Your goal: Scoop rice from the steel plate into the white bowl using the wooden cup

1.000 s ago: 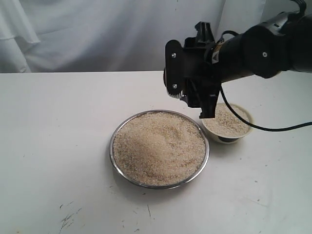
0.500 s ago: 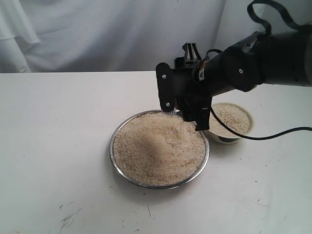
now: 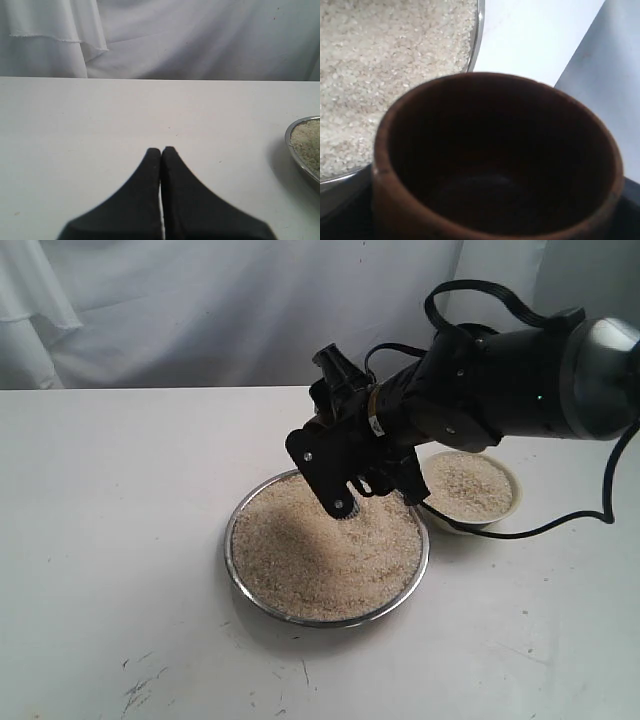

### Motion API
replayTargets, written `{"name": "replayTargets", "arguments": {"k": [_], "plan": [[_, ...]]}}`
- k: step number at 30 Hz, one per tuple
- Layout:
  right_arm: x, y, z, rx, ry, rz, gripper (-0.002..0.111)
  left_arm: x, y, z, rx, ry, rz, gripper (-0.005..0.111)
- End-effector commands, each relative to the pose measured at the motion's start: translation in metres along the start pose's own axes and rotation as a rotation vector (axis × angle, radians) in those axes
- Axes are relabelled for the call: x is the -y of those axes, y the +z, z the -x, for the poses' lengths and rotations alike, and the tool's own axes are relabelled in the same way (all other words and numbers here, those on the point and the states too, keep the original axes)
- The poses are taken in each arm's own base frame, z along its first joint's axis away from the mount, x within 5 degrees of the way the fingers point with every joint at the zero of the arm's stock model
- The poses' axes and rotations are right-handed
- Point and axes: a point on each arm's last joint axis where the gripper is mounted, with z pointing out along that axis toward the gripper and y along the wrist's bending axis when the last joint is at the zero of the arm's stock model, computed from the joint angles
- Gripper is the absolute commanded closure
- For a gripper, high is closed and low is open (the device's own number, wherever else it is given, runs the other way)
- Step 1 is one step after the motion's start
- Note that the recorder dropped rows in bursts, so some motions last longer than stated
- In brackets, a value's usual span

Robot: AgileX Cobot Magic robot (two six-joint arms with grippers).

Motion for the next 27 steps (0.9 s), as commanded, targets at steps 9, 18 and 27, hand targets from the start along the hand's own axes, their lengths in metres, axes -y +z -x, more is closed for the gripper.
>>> {"name": "replayTargets", "arguments": {"k": [9, 18, 27], "plan": [[-0.005, 0.005, 0.005, -0.221, -0.216, 0.09, 0.108, 0.0, 0.0, -0.001, 0.007, -0.004, -0.002, 0.107], [-0.02, 0.02, 0.011, -0.343, -0.231, 0.184, 0.108, 0.0, 0.0, -0.001, 0.007, -0.004, -0.002, 0.107], [-0.034, 0.026, 0.011, -0.423, -0.209, 0.287, 0.108, 0.0, 0.0, -0.001, 0.007, -0.004, -0.002, 0.107]]}}
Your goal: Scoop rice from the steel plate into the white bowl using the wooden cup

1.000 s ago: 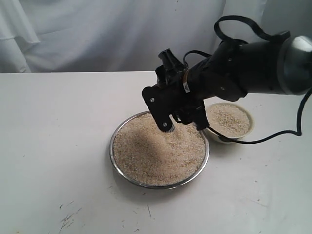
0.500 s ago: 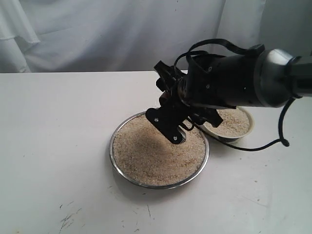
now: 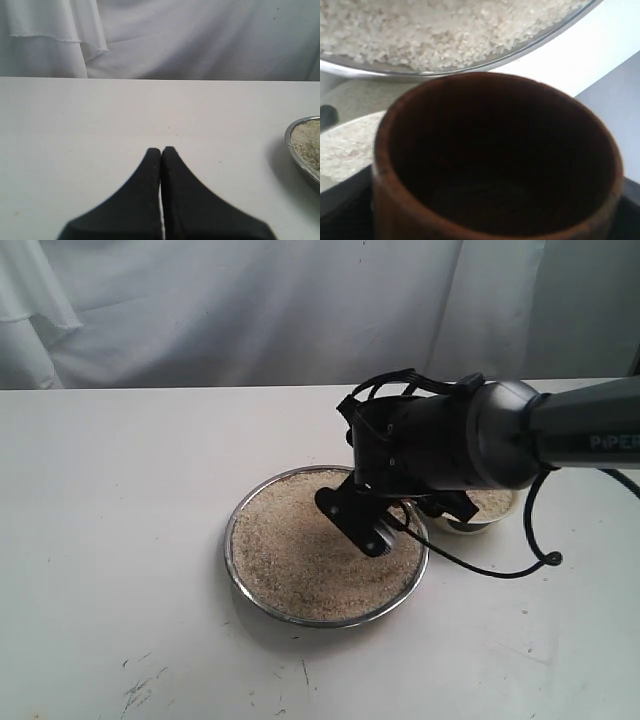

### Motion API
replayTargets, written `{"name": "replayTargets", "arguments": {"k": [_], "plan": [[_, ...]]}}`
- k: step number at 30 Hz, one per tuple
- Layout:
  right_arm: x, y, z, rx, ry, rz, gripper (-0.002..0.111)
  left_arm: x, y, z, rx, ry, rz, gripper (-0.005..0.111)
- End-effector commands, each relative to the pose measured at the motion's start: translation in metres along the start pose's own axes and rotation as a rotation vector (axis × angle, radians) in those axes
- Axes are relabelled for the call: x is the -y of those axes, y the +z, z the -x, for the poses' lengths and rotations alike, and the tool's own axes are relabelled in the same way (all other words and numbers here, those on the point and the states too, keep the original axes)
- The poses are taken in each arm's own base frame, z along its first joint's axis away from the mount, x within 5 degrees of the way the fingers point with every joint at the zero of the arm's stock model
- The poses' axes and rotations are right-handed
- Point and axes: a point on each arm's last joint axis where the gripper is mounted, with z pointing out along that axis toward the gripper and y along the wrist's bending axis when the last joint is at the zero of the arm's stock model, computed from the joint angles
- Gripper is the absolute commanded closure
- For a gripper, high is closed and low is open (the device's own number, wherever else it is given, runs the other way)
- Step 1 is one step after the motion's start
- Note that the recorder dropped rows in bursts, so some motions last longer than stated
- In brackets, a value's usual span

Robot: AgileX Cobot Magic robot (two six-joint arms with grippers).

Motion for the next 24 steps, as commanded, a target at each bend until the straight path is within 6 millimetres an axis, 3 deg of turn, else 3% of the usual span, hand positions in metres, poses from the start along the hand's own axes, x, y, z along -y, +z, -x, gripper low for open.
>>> {"name": "replayTargets", "arguments": {"k": [1, 24], "plan": [[-0.002, 0.001, 0.008, -0.014, 0.0, 0.033, 0.108, 0.0, 0.0, -0.001, 0.007, -0.004, -0.002, 0.107], [-0.012, 0.005, 0.026, -0.019, -0.003, 0.132, 0.108, 0.0, 0.0, -0.001, 0.007, -0.004, -0.002, 0.107]]}}
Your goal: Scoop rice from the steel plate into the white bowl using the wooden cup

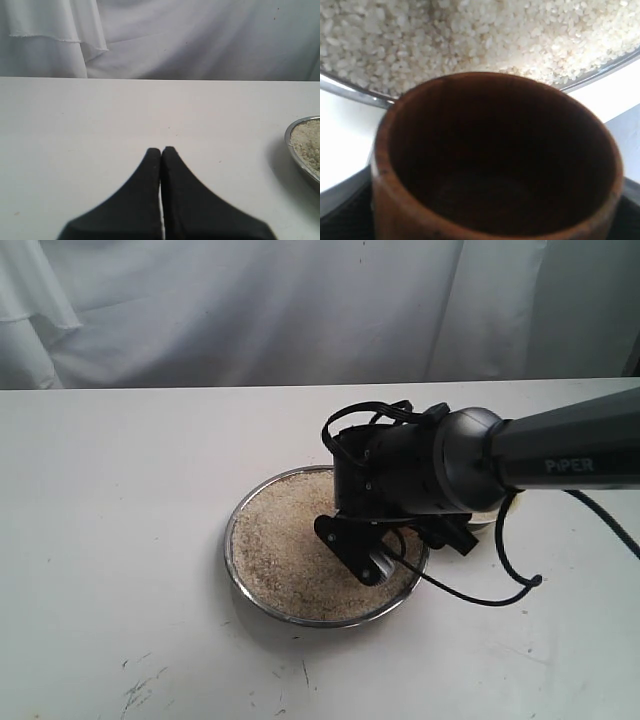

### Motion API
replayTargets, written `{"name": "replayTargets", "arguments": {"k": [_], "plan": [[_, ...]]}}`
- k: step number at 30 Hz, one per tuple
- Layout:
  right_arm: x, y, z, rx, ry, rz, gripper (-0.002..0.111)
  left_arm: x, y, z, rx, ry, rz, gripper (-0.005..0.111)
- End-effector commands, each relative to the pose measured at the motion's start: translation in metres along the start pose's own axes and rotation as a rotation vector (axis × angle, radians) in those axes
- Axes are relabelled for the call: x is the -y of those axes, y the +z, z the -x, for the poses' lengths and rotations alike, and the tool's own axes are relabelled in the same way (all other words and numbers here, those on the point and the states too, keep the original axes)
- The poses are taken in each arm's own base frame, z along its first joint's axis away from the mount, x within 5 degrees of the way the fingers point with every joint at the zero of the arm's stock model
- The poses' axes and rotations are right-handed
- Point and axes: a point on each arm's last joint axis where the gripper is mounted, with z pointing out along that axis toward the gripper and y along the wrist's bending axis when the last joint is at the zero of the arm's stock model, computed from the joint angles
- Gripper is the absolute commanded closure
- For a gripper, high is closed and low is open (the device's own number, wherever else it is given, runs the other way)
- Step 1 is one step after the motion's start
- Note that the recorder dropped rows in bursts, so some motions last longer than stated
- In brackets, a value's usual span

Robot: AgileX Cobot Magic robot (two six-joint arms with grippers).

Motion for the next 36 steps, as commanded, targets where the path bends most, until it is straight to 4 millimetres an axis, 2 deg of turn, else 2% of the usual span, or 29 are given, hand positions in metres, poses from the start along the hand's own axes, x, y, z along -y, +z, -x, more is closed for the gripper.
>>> {"name": "replayTargets", "arguments": {"k": [1, 11, 36], "plan": [[0.0, -0.001, 0.005, -0.005, -0.005, 0.01, 0.108, 0.0, 0.0, -0.001, 0.007, -0.004, -0.002, 0.107], [-0.004, 0.008, 0.024, -0.015, -0.059, 0.033, 0.108, 0.0, 0.0, -0.001, 0.007, -0.004, -0.002, 0.107], [-0.001, 0.001, 0.031, -0.02, -0.072, -0.005, 0.108, 0.0, 0.0, -0.001, 0.007, -0.004, -0.002, 0.107]]}}
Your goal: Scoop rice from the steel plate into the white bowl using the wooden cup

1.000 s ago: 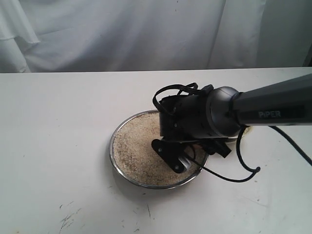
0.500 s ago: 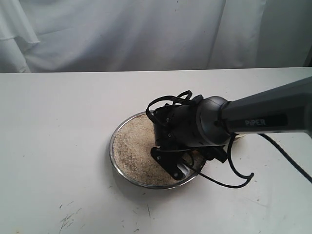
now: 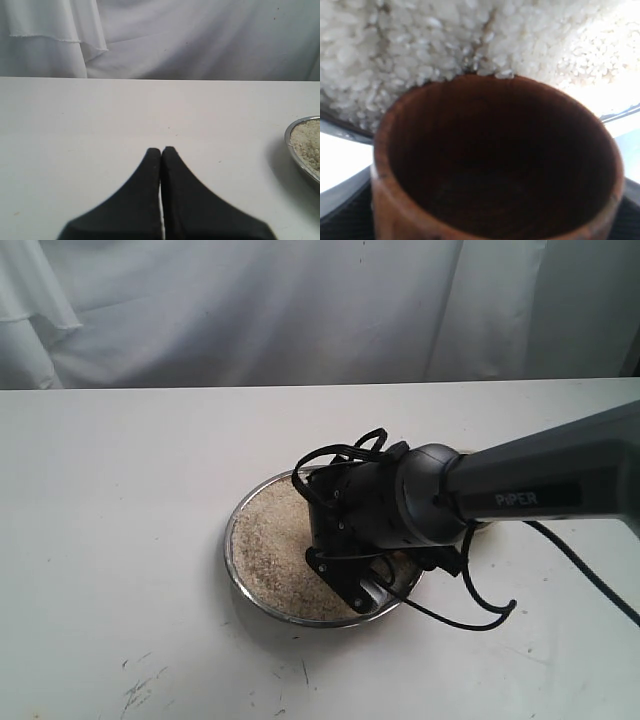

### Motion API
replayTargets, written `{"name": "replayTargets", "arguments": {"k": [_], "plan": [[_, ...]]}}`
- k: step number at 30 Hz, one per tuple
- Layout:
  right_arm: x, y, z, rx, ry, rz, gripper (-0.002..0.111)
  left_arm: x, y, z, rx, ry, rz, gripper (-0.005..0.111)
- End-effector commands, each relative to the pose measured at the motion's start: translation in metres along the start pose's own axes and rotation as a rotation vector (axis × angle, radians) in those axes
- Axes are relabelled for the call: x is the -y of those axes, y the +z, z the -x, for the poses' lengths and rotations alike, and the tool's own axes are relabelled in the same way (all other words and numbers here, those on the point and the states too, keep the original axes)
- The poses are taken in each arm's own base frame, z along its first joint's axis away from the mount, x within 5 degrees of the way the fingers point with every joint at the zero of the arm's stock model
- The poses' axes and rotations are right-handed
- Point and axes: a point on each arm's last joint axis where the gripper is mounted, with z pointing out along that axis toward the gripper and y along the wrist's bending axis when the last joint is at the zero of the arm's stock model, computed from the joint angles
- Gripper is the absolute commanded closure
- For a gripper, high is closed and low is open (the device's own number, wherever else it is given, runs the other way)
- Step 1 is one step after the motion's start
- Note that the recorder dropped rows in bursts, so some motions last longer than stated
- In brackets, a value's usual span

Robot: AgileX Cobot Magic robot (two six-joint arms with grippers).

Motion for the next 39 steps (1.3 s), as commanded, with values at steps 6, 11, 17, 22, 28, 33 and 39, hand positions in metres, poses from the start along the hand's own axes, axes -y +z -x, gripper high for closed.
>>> {"name": "replayTargets", "arguments": {"k": [6, 11, 17, 22, 28, 33, 39], "plan": [[0.003, -0.003, 0.001, 0.007, 0.003, -0.026, 0.108, 0.0, 0.0, -0.001, 0.007, -0.004, -0.002, 0.107], [0.003, -0.003, 0.001, 0.007, 0.003, -0.026, 0.108, 0.0, 0.0, -0.001, 0.007, -0.004, -0.002, 0.107], [0.005, -0.003, -0.001, -0.012, -0.006, -0.046, 0.108, 0.0, 0.0, -0.001, 0.007, -0.004, -0.002, 0.107], [0.005, -0.003, -0.001, -0.008, 0.002, -0.041, 0.108, 0.0, 0.0, -0.001, 0.007, -0.004, -0.002, 0.107], [0.005, -0.006, 0.002, -0.004, -0.002, -0.047, 0.108, 0.0, 0.0, -0.001, 0.007, -0.004, -0.002, 0.107], [0.006, -0.006, 0.003, -0.002, 0.005, -0.05, 0.108, 0.0, 0.0, -0.001, 0.007, -0.004, -0.002, 0.107], [0.006, -0.01, 0.009, 0.026, 0.007, -0.053, 0.108, 0.0, 0.0, -0.001, 0.007, -0.004, -0.002, 0.107]]}}
